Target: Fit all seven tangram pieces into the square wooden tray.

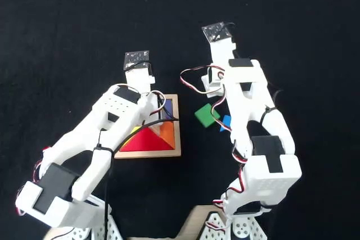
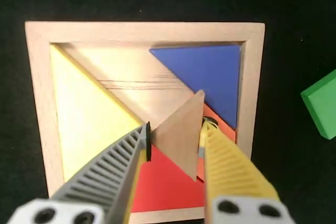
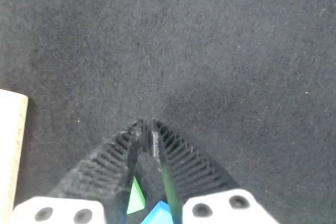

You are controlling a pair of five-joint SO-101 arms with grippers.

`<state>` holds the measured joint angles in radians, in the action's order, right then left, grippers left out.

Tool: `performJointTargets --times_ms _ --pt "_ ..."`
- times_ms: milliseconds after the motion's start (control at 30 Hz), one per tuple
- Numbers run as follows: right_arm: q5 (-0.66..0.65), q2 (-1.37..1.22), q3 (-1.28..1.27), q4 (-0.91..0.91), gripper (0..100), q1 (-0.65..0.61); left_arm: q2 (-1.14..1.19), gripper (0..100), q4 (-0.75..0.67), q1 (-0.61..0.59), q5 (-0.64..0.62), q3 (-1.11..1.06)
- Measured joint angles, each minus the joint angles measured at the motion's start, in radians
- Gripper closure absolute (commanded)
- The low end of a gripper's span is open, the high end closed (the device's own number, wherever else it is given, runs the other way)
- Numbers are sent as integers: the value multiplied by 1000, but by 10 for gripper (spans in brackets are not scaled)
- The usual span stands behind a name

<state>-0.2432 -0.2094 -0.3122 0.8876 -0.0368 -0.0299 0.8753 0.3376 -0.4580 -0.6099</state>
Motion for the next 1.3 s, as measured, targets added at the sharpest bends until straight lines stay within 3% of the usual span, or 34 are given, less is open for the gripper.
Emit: performJointTargets --times_ms 467,633,967,1300 --pt "0 0 0 0 987 0 0 730 35 -29 0 31" --pt "0 0 0 0 987 0 40 730 -95 -110 68 57" --pt "0 0 0 0 987 0 181 730 -127 -43 83 94" --pt "0 0 0 0 987 0 181 730 2 -14 72 121"
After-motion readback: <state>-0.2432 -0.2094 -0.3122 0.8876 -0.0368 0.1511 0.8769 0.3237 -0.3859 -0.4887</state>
